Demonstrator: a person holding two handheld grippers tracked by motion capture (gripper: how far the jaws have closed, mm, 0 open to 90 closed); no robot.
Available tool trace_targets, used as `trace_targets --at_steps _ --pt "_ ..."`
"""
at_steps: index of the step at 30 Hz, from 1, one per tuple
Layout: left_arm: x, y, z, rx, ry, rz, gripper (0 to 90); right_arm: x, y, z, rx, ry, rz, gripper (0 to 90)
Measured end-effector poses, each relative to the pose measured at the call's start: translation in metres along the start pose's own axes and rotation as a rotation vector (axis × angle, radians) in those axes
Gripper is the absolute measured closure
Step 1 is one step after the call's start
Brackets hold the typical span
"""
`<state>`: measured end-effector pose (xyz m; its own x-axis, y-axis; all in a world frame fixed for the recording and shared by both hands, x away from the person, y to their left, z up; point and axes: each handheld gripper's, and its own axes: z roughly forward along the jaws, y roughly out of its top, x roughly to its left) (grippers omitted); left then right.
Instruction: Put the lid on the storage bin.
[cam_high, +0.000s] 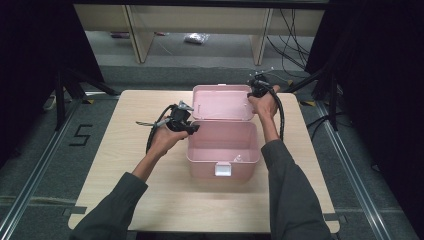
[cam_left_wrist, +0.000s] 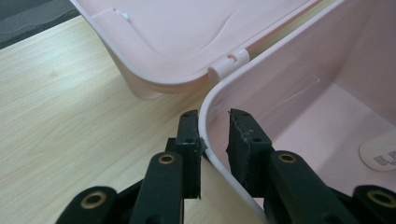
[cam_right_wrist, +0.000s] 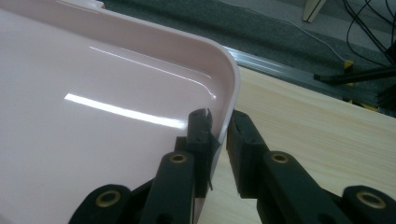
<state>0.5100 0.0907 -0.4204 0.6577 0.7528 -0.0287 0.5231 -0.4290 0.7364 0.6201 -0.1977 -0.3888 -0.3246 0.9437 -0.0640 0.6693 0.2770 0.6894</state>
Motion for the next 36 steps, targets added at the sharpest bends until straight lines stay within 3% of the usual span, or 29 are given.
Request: trace_targets --at_steps 11,27,31,32,36 --pt "0.0 0.0 0.001 -0.003 -0.004 -0.001 74.3 0.0 0.002 -0.015 -0.047 -0.005 -0.014 80.9" --pt "0.0 0.0 0.0 -0.003 -0.005 0.001 74.9 0.001 0.0 -0.054 -0.166 0.008 -0.106 80.7" --pt "0.001 0.0 0.001 -0.004 -0.005 -0.002 75.4 0.001 -0.001 -0.061 -0.18 0.017 -0.106 80.7" --pt "0.0 0.0 0.001 -0.004 -0.004 -0.002 75.4 -0.001 -0.002 -0.065 -0.194 0.018 -0.134 80.8" --pt "0.001 0.0 0.001 -0.003 -0.014 -0.005 75.5 0.002 -0.004 -0.071 -0.213 0.022 -0.119 80.9"
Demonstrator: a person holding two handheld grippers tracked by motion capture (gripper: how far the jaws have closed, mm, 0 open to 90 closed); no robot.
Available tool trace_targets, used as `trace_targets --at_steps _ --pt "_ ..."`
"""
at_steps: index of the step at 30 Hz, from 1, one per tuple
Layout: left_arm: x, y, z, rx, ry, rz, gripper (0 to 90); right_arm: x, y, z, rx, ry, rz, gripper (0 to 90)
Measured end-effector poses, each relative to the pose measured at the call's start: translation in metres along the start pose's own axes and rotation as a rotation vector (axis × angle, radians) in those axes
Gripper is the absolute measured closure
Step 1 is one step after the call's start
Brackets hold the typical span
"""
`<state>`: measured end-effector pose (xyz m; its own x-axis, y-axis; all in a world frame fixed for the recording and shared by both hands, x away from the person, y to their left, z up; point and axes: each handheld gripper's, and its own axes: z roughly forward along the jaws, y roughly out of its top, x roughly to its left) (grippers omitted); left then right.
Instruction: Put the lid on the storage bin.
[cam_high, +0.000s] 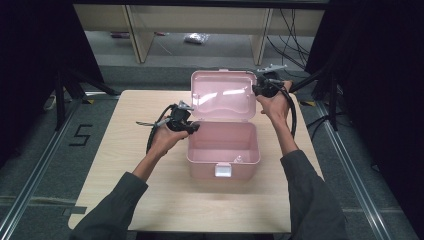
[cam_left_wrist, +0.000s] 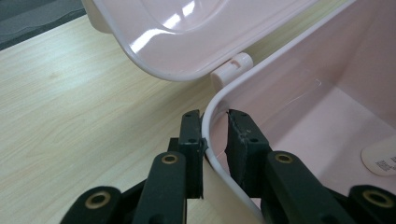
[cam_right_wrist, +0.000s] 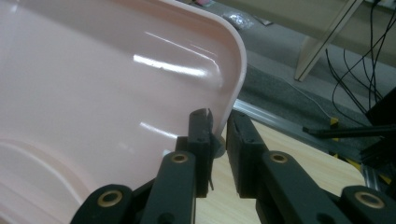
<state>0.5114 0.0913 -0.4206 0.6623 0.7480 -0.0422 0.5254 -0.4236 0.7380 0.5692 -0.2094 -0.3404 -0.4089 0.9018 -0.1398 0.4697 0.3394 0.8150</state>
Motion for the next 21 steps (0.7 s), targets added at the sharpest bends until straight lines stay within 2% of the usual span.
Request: trace_targets --at_steps 3,5,6,8,11,13,17,20,21 --pt "0.0 0.0 0.0 -0.001 0.002 0.002 75.4 0.002 -0.001 -0.008 -0.014 0.002 -0.01 80.9" --pt "-0.001 0.0 0.0 -0.003 0.013 0.005 75.3 0.004 -0.003 -0.016 -0.054 -0.01 -0.035 80.9" --pt "-0.001 0.0 0.0 -0.003 0.013 0.005 75.4 0.004 -0.003 -0.016 -0.054 -0.01 -0.035 80.9" --pt "0.0 0.0 0.0 0.0 0.007 0.006 75.4 0.006 -0.005 -0.027 -0.073 0.007 -0.035 81.2" --pt "-0.001 0.0 0.0 -0.002 0.012 0.007 75.3 0.006 -0.008 -0.033 -0.102 0.013 -0.053 81.5" --pt "-0.001 0.0 0.0 -0.002 0.012 0.007 75.3 0.008 -0.01 -0.038 -0.105 0.011 -0.049 81.7" --pt "-0.001 -0.001 0.0 -0.003 0.016 0.011 75.2 0.012 -0.014 -0.045 -0.134 -0.005 -0.074 81.8" --pt "-0.001 0.0 0.0 -0.001 0.014 0.013 75.1 0.013 -0.016 -0.05 -0.147 0.002 -0.074 82.1" --pt "-0.001 0.0 0.0 -0.001 0.014 0.013 75.1 0.012 -0.016 -0.053 -0.143 0.006 -0.092 82.1"
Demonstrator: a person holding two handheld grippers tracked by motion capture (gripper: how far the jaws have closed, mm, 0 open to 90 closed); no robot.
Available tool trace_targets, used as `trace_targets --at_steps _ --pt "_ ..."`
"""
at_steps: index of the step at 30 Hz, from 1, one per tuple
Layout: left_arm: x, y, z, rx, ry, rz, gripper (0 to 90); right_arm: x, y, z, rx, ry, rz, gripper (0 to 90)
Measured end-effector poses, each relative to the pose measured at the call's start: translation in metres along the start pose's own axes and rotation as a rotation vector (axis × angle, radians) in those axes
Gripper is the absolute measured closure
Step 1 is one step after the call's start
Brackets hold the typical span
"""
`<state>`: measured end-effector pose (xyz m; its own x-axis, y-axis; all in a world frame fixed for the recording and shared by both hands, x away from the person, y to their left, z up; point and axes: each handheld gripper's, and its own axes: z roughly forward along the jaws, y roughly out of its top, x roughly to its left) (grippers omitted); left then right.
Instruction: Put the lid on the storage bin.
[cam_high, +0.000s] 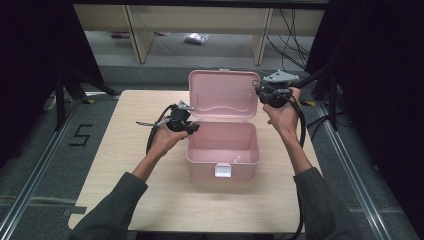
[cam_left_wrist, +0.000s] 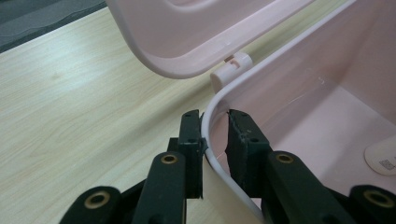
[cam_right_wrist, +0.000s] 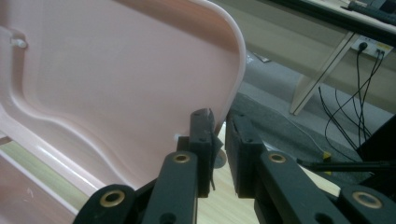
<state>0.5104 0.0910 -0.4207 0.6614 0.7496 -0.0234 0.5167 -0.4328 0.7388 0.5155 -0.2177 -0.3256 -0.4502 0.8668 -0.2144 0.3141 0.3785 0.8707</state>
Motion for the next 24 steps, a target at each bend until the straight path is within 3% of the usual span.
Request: trace_targets --at_steps 9,13,14,24 --pt "-0.001 0.0 0.0 -0.001 0.007 0.009 75.1 0.003 -0.005 -0.01 -0.029 -0.001 0.003 82.6" --pt "-0.001 -0.001 0.0 -0.004 0.0 -0.007 75.2 0.004 -0.006 -0.014 -0.024 0.013 -0.002 82.6" --pt "-0.001 -0.001 0.0 -0.005 0.002 -0.006 75.2 0.005 -0.007 -0.014 -0.042 -0.003 0.003 82.6" --pt "-0.001 -0.001 0.0 -0.002 0.002 -0.017 75.4 0.009 -0.014 -0.023 -0.075 0.002 -0.003 82.8"
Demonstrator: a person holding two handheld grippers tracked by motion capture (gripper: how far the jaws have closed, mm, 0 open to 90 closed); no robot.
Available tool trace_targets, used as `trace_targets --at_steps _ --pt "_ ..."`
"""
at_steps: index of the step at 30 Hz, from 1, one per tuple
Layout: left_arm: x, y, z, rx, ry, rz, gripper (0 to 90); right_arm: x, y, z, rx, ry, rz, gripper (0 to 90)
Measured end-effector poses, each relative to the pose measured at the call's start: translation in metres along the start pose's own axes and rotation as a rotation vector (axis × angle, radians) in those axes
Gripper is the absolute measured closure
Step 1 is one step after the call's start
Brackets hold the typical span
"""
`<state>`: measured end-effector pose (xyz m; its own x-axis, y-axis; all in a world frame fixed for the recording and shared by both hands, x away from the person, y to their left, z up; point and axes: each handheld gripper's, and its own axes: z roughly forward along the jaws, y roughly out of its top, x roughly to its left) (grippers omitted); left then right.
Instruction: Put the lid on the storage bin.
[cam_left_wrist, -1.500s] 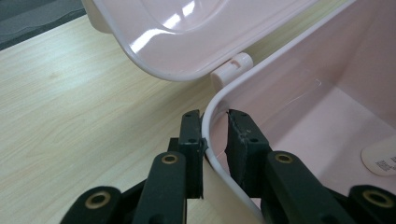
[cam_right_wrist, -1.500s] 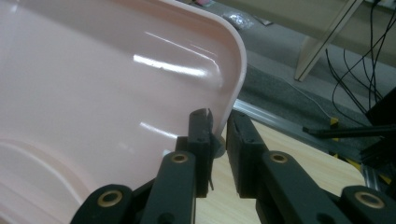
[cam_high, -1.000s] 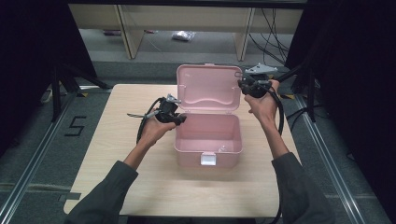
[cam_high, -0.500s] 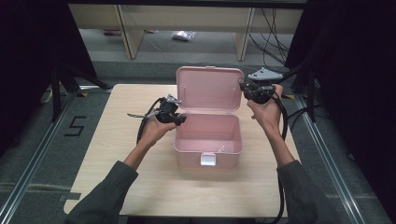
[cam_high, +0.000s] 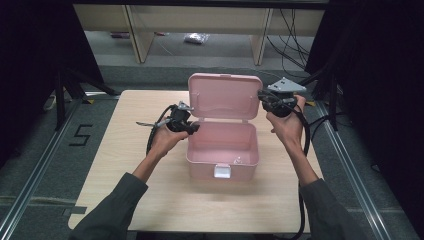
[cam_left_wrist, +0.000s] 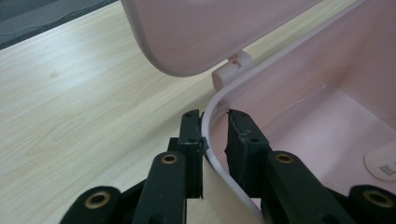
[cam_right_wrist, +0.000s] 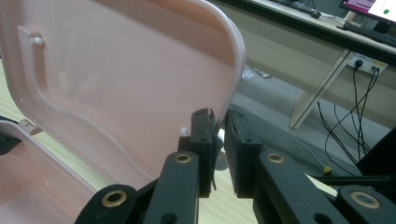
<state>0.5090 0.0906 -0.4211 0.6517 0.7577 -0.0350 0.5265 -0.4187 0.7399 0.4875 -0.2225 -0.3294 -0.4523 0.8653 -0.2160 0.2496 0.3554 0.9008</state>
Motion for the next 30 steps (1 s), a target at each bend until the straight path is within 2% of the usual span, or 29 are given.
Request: trace_targets --at_steps 3,10,24,25,26,28,29,30 --pt "0.0 0.0 0.0 0.003 0.003 -0.001 75.4 0.002 0.0 -0.004 -0.005 0.002 -0.015 82.8" --pt "-0.001 -0.001 0.0 0.002 0.002 -0.005 75.4 0.005 -0.004 -0.013 -0.01 0.014 -0.007 82.9" --pt "0.0 -0.005 -0.001 -0.02 -0.013 -0.03 74.9 0.012 -0.014 -0.024 -0.055 -0.003 -0.026 82.8" --pt "0.0 -0.005 -0.002 -0.029 -0.019 -0.041 72.8 0.011 -0.014 -0.024 -0.059 -0.006 -0.039 82.8" --pt "0.001 -0.005 -0.003 -0.028 -0.025 -0.042 69.7 0.014 -0.015 -0.025 -0.053 -0.002 -0.019 82.8" --pt "-0.001 -0.006 -0.007 -0.037 -0.028 -0.042 67.4 0.013 -0.016 -0.026 -0.058 0.006 -0.026 82.8" --pt "-0.001 -0.006 -0.01 -0.044 -0.029 -0.044 66.4 0.014 -0.016 -0.026 -0.052 0.014 -0.011 82.8" --pt "-0.002 -0.007 -0.013 -0.045 -0.035 -0.042 64.7 0.014 -0.016 -0.027 -0.053 0.009 -0.024 82.8"
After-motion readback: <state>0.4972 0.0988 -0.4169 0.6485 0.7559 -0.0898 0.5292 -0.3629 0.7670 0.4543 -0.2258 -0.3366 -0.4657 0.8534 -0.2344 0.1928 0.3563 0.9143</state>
